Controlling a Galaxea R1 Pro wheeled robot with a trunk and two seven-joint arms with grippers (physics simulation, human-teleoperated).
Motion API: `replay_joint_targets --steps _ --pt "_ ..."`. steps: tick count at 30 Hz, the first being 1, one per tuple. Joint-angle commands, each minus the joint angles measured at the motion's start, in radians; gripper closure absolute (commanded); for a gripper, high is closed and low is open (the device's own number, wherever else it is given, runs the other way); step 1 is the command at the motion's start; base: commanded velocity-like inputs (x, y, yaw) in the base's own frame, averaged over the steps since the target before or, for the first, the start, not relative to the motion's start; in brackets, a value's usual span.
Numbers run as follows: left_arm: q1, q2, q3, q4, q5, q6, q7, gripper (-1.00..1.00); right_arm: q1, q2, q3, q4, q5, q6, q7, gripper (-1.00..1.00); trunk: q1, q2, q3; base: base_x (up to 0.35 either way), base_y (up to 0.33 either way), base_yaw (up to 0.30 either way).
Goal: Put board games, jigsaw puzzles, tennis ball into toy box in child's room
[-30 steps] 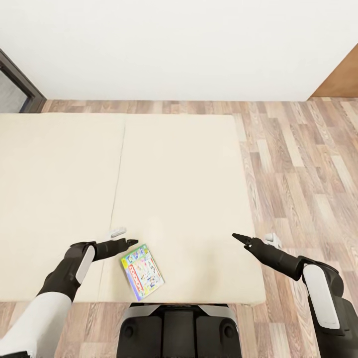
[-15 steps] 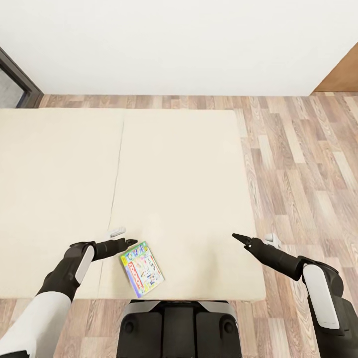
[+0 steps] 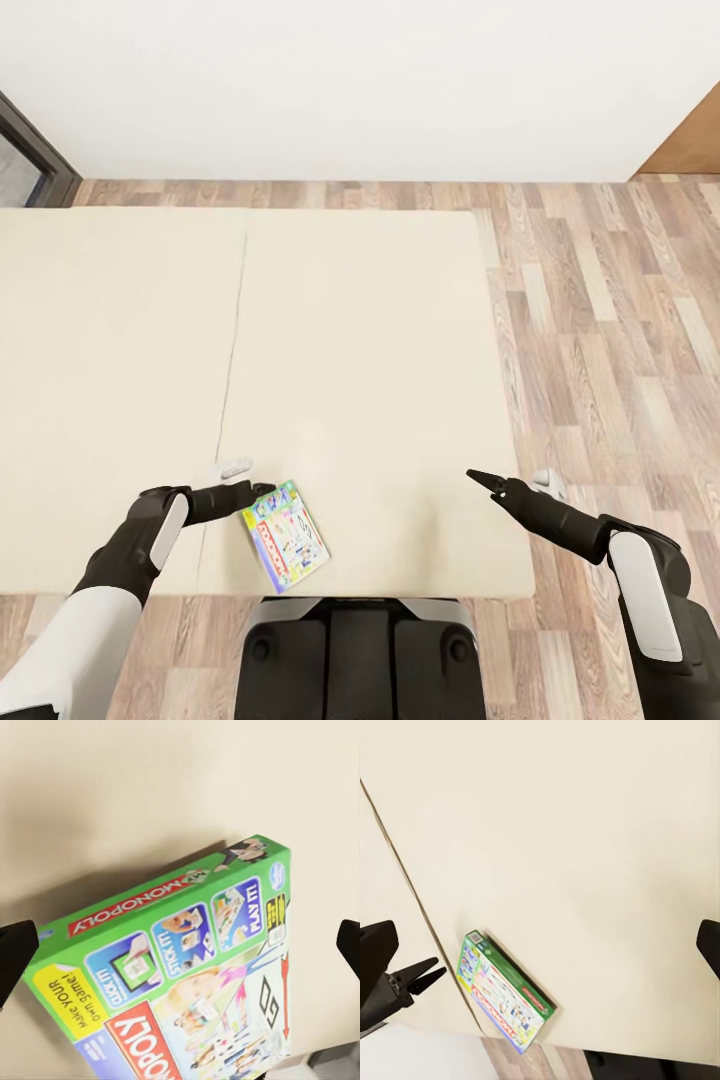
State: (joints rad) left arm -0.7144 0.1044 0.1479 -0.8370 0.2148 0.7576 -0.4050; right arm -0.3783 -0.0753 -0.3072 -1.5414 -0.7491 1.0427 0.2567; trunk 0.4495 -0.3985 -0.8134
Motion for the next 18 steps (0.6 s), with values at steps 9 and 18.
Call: replay_joint_targets --steps 9,18 --pt "0.0 -0.002 0.003 0.015 0.001 0.034 0.028 -1.0 -0.001 0.0 -0.002 0.0 0.009 0.005 0.01 -1.0 0.0 -0.002 -0.016 0.0 0.0 0.0" --pt "-0.002 0.001 0.005 0.019 0.002 0.037 0.041 -1.0 -0.001 0.0 -0.002 0.0 0.008 0.004 0.01 -1.0 0.0 -0.002 -0.029 0.0 0.0 0.0"
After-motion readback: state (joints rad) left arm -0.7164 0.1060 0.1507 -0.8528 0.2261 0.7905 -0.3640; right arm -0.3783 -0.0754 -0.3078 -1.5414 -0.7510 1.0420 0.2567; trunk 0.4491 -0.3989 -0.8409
